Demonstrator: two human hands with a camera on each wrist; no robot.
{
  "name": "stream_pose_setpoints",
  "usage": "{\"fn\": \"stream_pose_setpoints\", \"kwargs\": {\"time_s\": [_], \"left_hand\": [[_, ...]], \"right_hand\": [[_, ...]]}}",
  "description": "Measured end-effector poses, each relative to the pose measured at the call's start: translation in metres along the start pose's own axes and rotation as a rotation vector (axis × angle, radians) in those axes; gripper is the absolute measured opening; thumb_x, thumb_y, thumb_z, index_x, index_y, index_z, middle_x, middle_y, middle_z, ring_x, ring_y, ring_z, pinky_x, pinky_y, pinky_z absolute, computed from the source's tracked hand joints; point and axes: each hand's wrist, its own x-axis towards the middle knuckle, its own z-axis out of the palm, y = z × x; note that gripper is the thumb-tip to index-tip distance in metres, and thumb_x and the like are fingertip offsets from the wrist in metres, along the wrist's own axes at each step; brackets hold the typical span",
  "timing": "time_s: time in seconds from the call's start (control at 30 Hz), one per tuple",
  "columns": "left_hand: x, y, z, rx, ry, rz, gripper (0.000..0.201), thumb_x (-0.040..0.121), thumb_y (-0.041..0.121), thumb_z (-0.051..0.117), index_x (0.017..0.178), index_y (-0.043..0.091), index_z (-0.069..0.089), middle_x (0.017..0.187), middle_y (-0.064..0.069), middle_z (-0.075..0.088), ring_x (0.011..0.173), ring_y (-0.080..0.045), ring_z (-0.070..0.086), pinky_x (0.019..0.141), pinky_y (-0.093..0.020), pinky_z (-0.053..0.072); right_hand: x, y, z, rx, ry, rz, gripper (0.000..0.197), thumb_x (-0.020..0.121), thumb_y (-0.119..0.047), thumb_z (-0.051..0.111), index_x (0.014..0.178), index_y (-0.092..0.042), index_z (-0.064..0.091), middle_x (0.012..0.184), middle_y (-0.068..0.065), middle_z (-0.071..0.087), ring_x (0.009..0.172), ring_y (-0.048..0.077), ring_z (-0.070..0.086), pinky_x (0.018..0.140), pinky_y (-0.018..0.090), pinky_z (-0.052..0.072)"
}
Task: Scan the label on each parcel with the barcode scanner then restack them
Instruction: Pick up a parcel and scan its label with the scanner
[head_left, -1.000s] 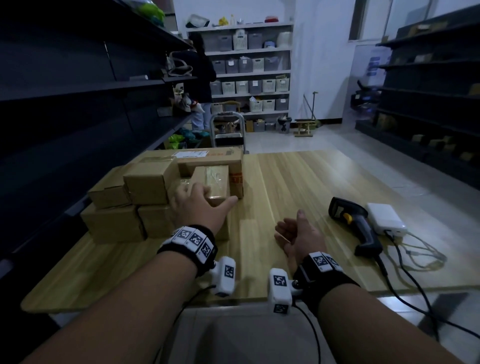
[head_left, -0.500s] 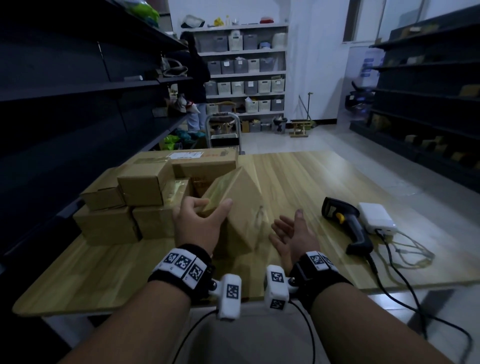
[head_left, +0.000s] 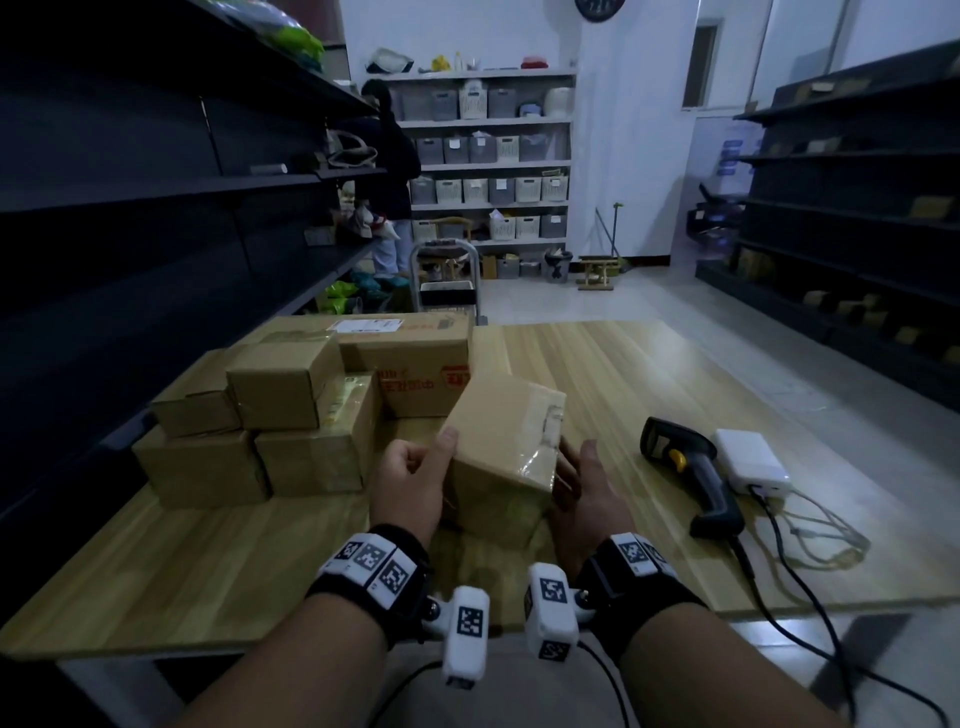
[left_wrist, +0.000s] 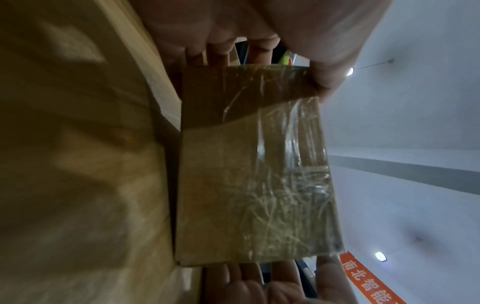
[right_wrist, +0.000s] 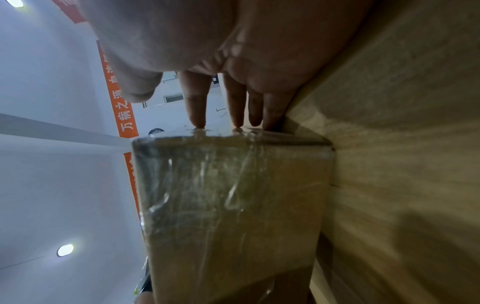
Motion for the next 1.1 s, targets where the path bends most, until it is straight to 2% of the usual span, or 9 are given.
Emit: {"fn": "stream_pose_setpoints", "kwargs": {"time_s": [0.17, 0.27, 0.33, 0.53, 0.7, 0.83, 0.93, 1.0, 1.1], "left_hand": [[0.009, -0.004, 0.001, -0.016, -0.009, -0.058, 0.040, 0.102, 0.058, 0.066, 0.111, 0.019, 0.066, 0.113, -0.004, 0.073, 0.101, -0.022, 0.067, 0.074, -0.037, 0.047], [0.013, -0.011, 0.000, -0.034, -0.019, -0.093, 0.042, 0.098, 0.063, 0.067, 0.111, 0.023, 0.069, 0.116, -0.004, 0.075, 0.106, -0.025, 0.070, 0.094, -0.048, 0.057], [0.013, -0.012, -0.002, -0.072, -0.027, -0.124, 0.051, 0.086, 0.070, 0.070, 0.110, 0.025, 0.071, 0.113, -0.004, 0.078, 0.107, -0.028, 0.073, 0.102, -0.055, 0.058], [0.011, -0.009, 0.000, -0.098, -0.057, -0.121, 0.065, 0.065, 0.082, 0.069, 0.105, 0.031, 0.074, 0.123, -0.004, 0.074, 0.112, -0.028, 0.072, 0.103, -0.059, 0.058], [0.005, -0.003, 0.001, -0.125, -0.049, -0.150, 0.053, 0.077, 0.073, 0.072, 0.108, 0.030, 0.071, 0.118, -0.004, 0.077, 0.110, -0.028, 0.072, 0.105, -0.058, 0.057], [0.005, -0.002, 0.000, -0.132, -0.055, -0.156, 0.057, 0.072, 0.075, 0.070, 0.108, 0.031, 0.072, 0.119, -0.004, 0.076, 0.111, -0.029, 0.072, 0.104, -0.059, 0.058], [0.004, -0.001, 0.000, -0.174, -0.055, -0.164, 0.067, 0.065, 0.080, 0.066, 0.112, 0.032, 0.073, 0.123, -0.006, 0.076, 0.114, -0.030, 0.072, 0.106, -0.060, 0.057], [0.004, -0.001, 0.002, -0.213, -0.053, -0.183, 0.058, 0.075, 0.077, 0.065, 0.112, 0.033, 0.073, 0.125, -0.009, 0.076, 0.115, -0.033, 0.072, 0.105, -0.061, 0.058], [0.000, -0.003, 0.005, -0.280, -0.086, -0.228, 0.031, 0.098, 0.059, 0.062, 0.111, 0.033, 0.074, 0.126, -0.013, 0.075, 0.117, -0.037, 0.072, 0.101, -0.064, 0.060]], "right_hand": [[0.005, 0.000, -0.004, -0.018, -0.015, -0.017, 0.062, 0.108, -0.065, 0.044, 0.136, -0.019, 0.074, 0.129, 0.004, 0.080, 0.127, 0.024, 0.072, 0.121, 0.049, 0.047], [0.006, 0.002, -0.005, -0.005, -0.017, -0.012, 0.064, 0.106, -0.067, 0.045, 0.134, -0.018, 0.075, 0.128, 0.003, 0.081, 0.125, 0.021, 0.074, 0.121, 0.046, 0.047], [0.009, 0.004, -0.005, 0.025, -0.013, -0.011, 0.064, 0.105, -0.067, 0.047, 0.132, -0.016, 0.075, 0.128, 0.004, 0.081, 0.124, 0.021, 0.074, 0.121, 0.045, 0.047], [0.011, 0.005, -0.006, 0.120, 0.012, -0.019, 0.052, 0.108, -0.057, 0.051, 0.132, -0.015, 0.070, 0.136, 0.008, 0.075, 0.129, 0.024, 0.069, 0.121, 0.047, 0.046], [0.008, 0.003, -0.007, 0.203, 0.024, -0.017, 0.039, 0.107, -0.043, 0.060, 0.136, -0.018, 0.065, 0.131, 0.007, 0.072, 0.121, 0.023, 0.069, 0.117, 0.045, 0.049], [0.007, 0.003, -0.010, 0.197, -0.001, -0.046, 0.018, 0.108, -0.027, 0.062, 0.125, -0.023, 0.066, 0.120, 0.003, 0.074, 0.110, 0.018, 0.072, 0.103, 0.039, 0.056], [0.007, 0.005, -0.013, 0.226, 0.010, -0.049, 0.036, 0.098, -0.026, 0.076, 0.133, -0.023, 0.069, 0.126, 0.010, 0.077, 0.113, 0.025, 0.076, 0.106, 0.049, 0.058], [0.006, 0.005, -0.014, 0.227, -0.007, -0.044, 0.043, 0.098, -0.022, 0.078, 0.139, -0.021, 0.067, 0.130, 0.014, 0.078, 0.109, 0.028, 0.080, 0.100, 0.051, 0.062], [0.004, 0.002, -0.013, 0.145, -0.022, -0.061, 0.051, 0.100, -0.020, 0.074, 0.149, -0.022, 0.058, 0.138, 0.016, 0.072, 0.104, 0.031, 0.080, 0.075, 0.042, 0.068]]}}
